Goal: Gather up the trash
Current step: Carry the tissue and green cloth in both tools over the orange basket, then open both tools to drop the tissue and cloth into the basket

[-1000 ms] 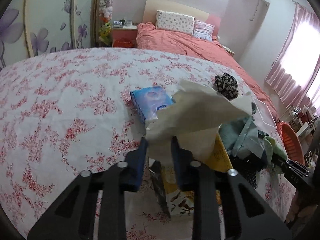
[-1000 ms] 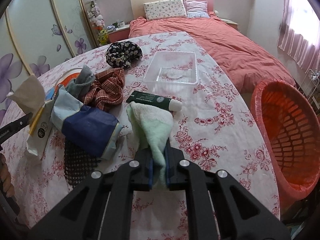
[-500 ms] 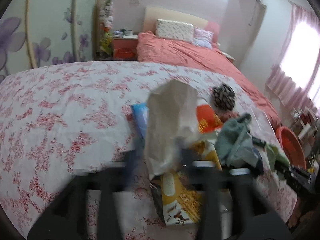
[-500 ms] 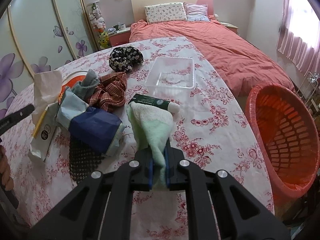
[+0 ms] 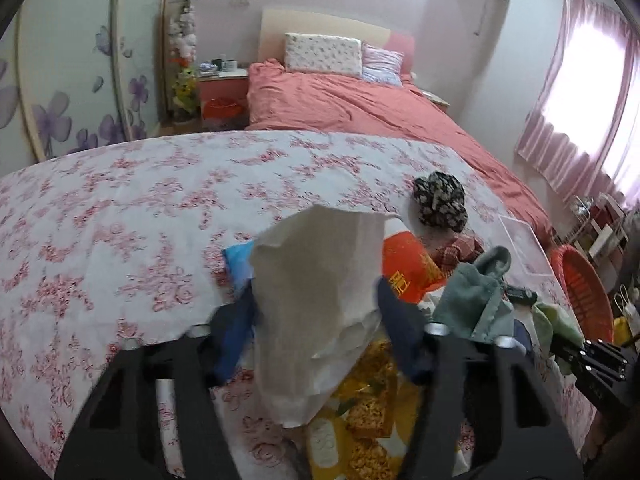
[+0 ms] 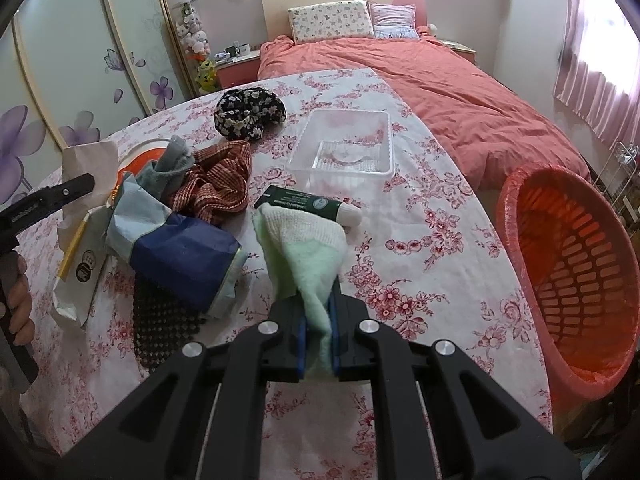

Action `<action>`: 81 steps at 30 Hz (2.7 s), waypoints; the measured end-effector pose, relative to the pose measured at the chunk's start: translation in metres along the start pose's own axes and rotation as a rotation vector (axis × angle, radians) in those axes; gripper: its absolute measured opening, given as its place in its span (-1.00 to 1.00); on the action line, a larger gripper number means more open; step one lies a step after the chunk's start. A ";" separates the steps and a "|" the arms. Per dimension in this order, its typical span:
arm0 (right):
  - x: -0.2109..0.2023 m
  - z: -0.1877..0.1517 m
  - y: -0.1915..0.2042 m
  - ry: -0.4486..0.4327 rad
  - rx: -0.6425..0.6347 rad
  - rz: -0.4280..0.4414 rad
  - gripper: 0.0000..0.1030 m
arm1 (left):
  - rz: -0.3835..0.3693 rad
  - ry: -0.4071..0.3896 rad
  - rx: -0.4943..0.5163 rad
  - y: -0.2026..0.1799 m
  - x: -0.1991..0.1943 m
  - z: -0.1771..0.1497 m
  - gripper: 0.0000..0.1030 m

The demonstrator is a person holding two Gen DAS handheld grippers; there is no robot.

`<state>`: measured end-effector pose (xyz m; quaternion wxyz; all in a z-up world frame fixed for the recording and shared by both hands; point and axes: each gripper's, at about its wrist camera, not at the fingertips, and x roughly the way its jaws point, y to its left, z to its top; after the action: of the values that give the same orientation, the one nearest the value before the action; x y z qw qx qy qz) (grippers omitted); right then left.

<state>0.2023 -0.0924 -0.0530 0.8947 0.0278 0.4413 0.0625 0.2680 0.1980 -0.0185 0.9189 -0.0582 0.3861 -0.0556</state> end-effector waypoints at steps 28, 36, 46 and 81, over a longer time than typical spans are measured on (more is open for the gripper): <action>-0.108 0.012 -0.059 -0.228 0.116 -0.015 -0.80 | -0.073 -0.146 0.056 -0.097 -0.085 0.016 -0.28; -0.142 0.010 -0.119 -0.289 0.216 -0.066 -0.80 | -0.239 -0.120 0.140 -0.187 -0.068 0.007 -0.28; -0.144 0.004 -0.198 -0.304 0.343 -0.124 -0.80 | -0.408 -0.060 0.247 -0.282 -0.033 -0.013 -0.28; -0.115 -0.012 -0.300 -0.338 0.500 -0.138 -0.09 | -0.417 0.088 0.305 -0.360 0.023 -0.033 0.20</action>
<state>0.1502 -0.4049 -0.0014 0.9230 0.2268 0.2890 -0.1144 0.2400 -0.1632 -0.0035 0.8681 0.0052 0.3923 -0.3040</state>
